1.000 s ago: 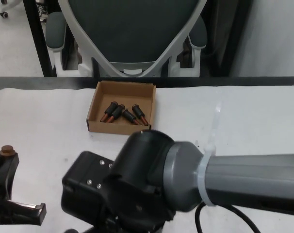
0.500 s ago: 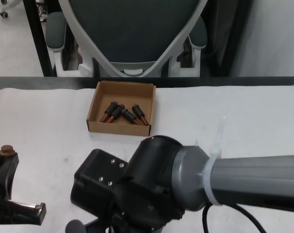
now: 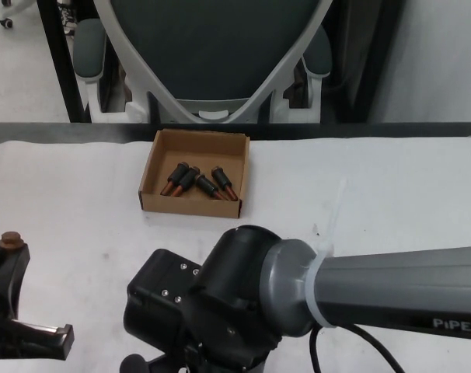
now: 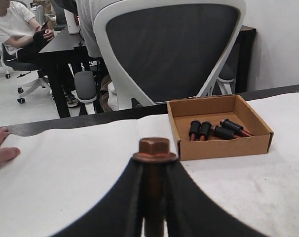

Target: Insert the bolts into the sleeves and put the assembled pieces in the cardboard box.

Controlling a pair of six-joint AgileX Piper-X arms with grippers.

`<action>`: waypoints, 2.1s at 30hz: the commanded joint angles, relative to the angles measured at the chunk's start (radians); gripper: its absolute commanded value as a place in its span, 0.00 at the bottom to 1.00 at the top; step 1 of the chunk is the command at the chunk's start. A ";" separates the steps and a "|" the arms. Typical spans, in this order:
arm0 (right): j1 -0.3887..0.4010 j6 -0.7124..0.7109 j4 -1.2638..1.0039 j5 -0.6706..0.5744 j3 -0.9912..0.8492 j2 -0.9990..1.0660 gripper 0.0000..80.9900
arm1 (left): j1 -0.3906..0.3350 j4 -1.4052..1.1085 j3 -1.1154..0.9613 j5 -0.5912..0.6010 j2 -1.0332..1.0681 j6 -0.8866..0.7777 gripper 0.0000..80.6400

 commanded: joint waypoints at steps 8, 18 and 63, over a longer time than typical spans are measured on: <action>-0.011 0.032 0.026 -0.009 0.002 0.016 0.00 | 0.002 -0.016 -0.010 -0.004 -0.009 0.001 0.01; -0.051 0.228 -0.115 -0.065 0.002 -0.009 0.00 | 0.002 -0.065 -0.010 0.195 -0.009 -0.024 0.01; -0.051 0.946 -1.738 -0.150 0.909 -0.492 0.00 | 0.002 -0.724 -0.031 0.824 0.475 -0.429 0.01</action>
